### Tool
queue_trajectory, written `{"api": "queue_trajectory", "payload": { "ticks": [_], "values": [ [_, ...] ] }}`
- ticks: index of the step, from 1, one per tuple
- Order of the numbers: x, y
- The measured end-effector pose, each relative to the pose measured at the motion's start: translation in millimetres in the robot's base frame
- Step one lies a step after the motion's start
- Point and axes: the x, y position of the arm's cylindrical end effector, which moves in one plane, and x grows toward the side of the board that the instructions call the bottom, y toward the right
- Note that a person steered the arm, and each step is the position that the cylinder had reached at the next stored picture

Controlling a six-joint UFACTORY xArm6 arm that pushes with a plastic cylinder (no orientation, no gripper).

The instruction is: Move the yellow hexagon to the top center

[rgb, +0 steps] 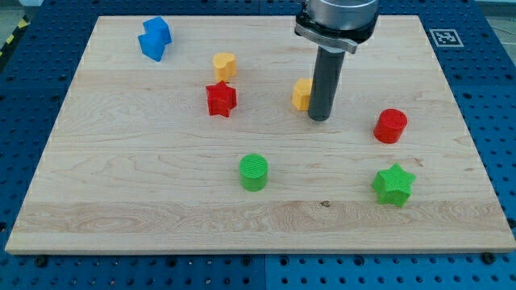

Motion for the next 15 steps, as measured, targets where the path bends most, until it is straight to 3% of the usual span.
{"api": "queue_trajectory", "payload": {
  "ticks": [8, 12, 15],
  "values": [
    [7.1, 19.7],
    [-22.1, -54.2],
    [-24.5, -18.5]
  ]
}}
